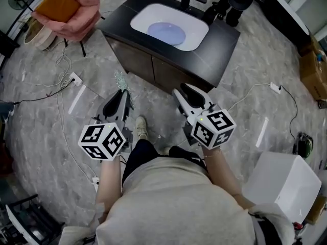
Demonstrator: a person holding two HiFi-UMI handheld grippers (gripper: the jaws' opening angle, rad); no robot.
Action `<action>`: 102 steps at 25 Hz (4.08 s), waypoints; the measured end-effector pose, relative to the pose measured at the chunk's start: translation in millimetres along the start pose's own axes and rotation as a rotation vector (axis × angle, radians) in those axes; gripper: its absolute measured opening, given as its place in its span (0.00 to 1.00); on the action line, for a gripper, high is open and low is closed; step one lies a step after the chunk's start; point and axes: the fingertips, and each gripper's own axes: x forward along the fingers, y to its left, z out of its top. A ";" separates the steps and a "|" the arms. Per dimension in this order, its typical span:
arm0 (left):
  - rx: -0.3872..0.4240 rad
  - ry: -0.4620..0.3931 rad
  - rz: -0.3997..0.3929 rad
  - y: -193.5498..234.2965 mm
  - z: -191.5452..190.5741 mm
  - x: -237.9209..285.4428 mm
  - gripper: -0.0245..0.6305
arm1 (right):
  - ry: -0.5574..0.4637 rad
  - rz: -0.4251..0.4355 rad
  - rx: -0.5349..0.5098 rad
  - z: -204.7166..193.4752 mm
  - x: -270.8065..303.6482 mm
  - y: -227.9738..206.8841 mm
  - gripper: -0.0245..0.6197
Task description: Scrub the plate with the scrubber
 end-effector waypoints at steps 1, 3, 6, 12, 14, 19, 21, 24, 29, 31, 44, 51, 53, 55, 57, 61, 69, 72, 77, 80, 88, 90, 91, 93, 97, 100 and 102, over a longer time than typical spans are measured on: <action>0.006 0.004 -0.019 6.6 5.9 10.4 0.12 | -0.009 -0.019 0.008 4.2 9.4 -4.5 0.21; 0.019 0.011 -0.050 20.5 18.2 30.2 0.12 | -0.020 -0.049 0.015 12.5 30.6 -11.9 0.21; 0.029 0.021 -0.086 44.4 35.6 55.8 0.12 | -0.018 -0.078 0.019 20.4 62.2 -16.9 0.21; 0.036 0.054 -0.168 88.7 60.7 105.4 0.12 | -0.040 -0.157 0.024 37.8 117.6 -25.7 0.22; 0.038 0.072 -0.199 98.3 65.8 122.2 0.12 | -0.046 -0.185 0.025 42.6 133.1 -29.3 0.22; 0.049 0.115 -0.267 110.6 72.9 151.9 0.12 | -0.061 -0.237 0.067 49.1 157.7 -33.4 0.22; 0.036 0.130 -0.288 115.0 71.6 158.1 0.12 | -0.064 -0.253 0.082 49.8 162.2 -33.1 0.23; -0.007 0.148 -0.318 119.2 68.6 165.6 0.12 | -0.059 -0.282 0.085 49.5 164.9 -35.6 0.23; -0.043 0.169 -0.341 122.2 60.4 180.2 0.12 | -0.028 -0.301 0.106 41.1 169.5 -46.2 0.23; -0.045 0.179 -0.348 121.8 58.3 186.6 0.12 | -0.020 -0.308 0.112 40.0 173.8 -52.4 0.23; 0.014 0.198 -0.374 129.8 82.9 277.0 0.12 | -0.003 -0.296 0.127 66.0 250.0 -126.5 0.23; 0.032 0.241 -0.397 119.2 95.5 354.1 0.12 | -0.002 -0.275 0.144 95.1 293.8 -175.6 0.23; 0.037 0.258 -0.406 112.5 94.8 373.6 0.12 | -0.003 -0.281 0.155 101.2 297.1 -193.1 0.23; 0.047 0.275 -0.416 105.6 94.2 393.3 0.12 | -0.010 -0.296 0.169 107.4 297.8 -211.8 0.23; 0.056 0.290 -0.428 97.7 93.5 410.7 0.12 | -0.018 -0.319 0.180 112.6 295.0 -229.7 0.23; 0.066 0.319 -0.452 83.3 87.3 434.8 0.12 | -0.032 -0.366 0.214 114.7 284.0 -261.0 0.23; 0.085 0.402 -0.475 72.5 66.6 461.2 0.12 | -0.020 -0.444 0.285 102.1 266.4 -294.4 0.23; 0.098 0.426 -0.492 68.9 61.8 470.9 0.12 | -0.006 -0.471 0.308 94.5 264.2 -303.3 0.23; 0.127 0.469 -0.536 66.9 55.4 492.9 0.12 | -0.005 -0.531 0.348 86.8 263.0 -318.7 0.23; 0.150 0.498 -0.583 64.6 50.6 505.5 0.12 | 0.005 -0.578 0.380 78.9 262.1 -325.9 0.23; 0.198 0.585 -0.703 64.9 34.8 533.9 0.12 | 0.020 -0.743 0.457 64.3 261.5 -343.1 0.23; 0.233 0.603 -0.724 67.4 29.4 540.1 0.12 | 0.031 -0.766 0.469 60.9 263.3 -348.1 0.23; 0.248 0.617 -0.736 68.4 25.3 542.9 0.12 | 0.037 -0.777 0.473 58.9 264.2 -351.0 0.23; 0.267 0.657 -0.766 68.9 14.1 546.3 0.12 | 0.052 -0.803 0.484 53.2 264.9 -356.4 0.23; 0.300 0.723 -0.814 68.0 -6.7 551.2 0.12 | 0.087 -0.840 0.523 38.0 266.6 -364.2 0.21; 0.345 0.756 -0.844 69.9 -19.6 556.4 0.12 | 0.124 -0.859 0.556 30.3 269.0 -370.8 0.19; 0.375 0.779 -0.864 71.1 -28.3 559.1 0.12 | 0.161 -0.870 0.574 24.2 270.4 -374.7 0.20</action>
